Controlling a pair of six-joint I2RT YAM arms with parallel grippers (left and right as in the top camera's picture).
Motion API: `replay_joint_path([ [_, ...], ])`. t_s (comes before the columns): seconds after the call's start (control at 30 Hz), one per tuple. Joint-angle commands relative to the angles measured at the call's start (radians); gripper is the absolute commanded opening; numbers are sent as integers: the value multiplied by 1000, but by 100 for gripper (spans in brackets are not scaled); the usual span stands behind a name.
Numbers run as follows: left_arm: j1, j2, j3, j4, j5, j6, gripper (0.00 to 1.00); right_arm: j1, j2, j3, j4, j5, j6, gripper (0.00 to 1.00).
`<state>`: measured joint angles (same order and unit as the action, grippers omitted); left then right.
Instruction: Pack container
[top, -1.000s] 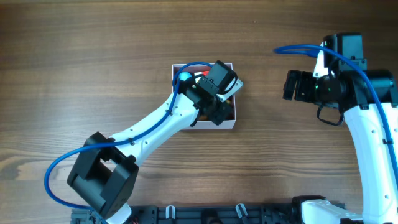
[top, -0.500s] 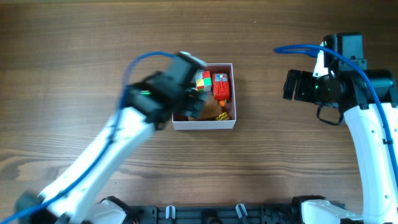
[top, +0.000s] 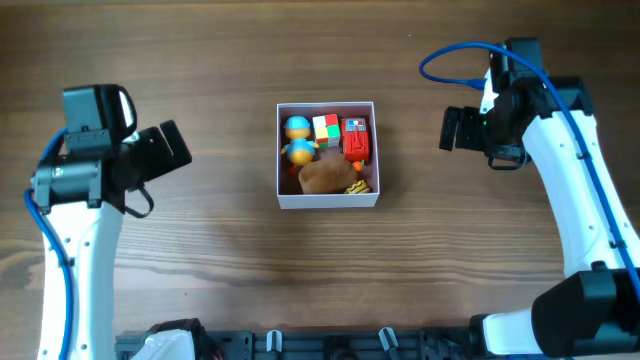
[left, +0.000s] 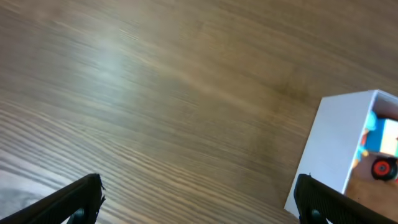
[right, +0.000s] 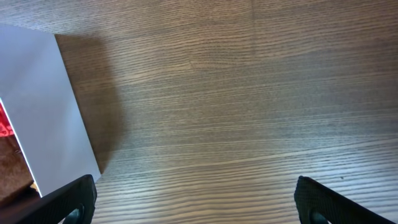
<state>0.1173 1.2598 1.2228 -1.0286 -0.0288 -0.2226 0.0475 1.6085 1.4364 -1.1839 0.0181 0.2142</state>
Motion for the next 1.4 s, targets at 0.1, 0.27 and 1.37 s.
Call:
replay_joint_path([
  [0.1,-4,-214,-112,35,58,2,98,-2,-248,-68,28,8,-3,100],
  [0.27,-66,-576,-276,98,59,2,100,-1,-727,-370,176,41,37,100],
  [1.37,-91,-808,-483,17,-122,-11,100,-1,-1261,-677,288,94,24,100],
])
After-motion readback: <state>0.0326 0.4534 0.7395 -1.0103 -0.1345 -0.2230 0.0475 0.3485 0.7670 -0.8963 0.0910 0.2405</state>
